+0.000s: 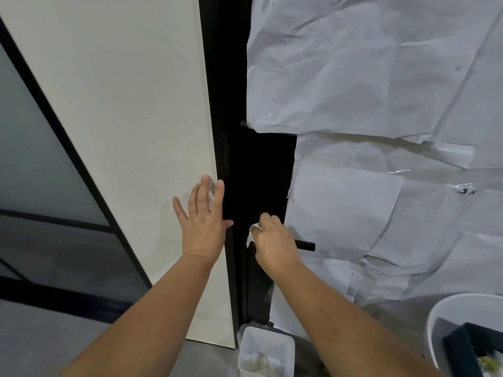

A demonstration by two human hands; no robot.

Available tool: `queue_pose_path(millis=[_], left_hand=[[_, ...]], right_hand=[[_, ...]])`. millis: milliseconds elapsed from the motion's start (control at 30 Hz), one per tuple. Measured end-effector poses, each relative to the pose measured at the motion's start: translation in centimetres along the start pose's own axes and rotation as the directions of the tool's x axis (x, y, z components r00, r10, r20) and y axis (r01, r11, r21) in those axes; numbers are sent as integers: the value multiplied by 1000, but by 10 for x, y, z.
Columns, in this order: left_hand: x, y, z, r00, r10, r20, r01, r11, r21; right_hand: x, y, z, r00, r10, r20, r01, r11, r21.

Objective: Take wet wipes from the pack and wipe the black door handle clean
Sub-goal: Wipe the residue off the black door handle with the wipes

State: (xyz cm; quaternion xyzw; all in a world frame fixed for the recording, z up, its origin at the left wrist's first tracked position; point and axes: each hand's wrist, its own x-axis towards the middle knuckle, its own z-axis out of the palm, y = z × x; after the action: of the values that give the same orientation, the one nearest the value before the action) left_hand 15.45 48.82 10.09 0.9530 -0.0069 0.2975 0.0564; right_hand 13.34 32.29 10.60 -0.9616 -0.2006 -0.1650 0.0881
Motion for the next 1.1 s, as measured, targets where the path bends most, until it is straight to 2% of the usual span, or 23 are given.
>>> queue_pose_path(millis=[100,200,333,433,600,733,767,833,900,933,967,1033,1100], left_hand=[[0,-4,-1,999,26,-23,-26,1000,-12],[0,-5,-1,999,41,-31,-42,999,-30],[-1,-8,-1,995,67,-72,-69,997,-26],[0,-12,1,994,79,-71,-79,997,-3],[0,-15,4,994,82,-68,-81,996,21],[0,-18,6,994,84,-63,-80,995,63],[1,-19,6,994,88,-65,-83,994,75],[0,-19,6,993,96,-71,-90,993,81],[1,-20,5,992,99,-75,-94,993,74],[1,-20,5,992,99,-82,-93,993,69],[0,-19,6,991,97,-88,-92,994,61],[0,-18,5,992,91,-89,-88,995,46],[0,-18,3,992,89,-85,-86,995,40]], right_hand=[[6,5,-3,996,92,-12,-88,974,208],[15,6,-14,966,204,-156,-126,907,401],[35,-5,-29,936,205,-286,-34,861,508],[49,-14,-32,944,109,-310,40,899,437],[41,-16,-9,981,-1,-192,64,943,326],[35,-12,21,999,-7,47,-4,977,212],[35,-11,24,996,24,81,-44,966,254],[38,-11,17,992,110,55,-123,891,437],[42,-13,4,976,166,-142,-57,822,566],[44,-14,-1,956,175,-234,-10,820,573],[44,-15,-4,946,179,-270,13,811,585],[41,-15,1,970,156,-189,-5,784,621],[34,-12,13,995,99,-6,-75,783,618]])
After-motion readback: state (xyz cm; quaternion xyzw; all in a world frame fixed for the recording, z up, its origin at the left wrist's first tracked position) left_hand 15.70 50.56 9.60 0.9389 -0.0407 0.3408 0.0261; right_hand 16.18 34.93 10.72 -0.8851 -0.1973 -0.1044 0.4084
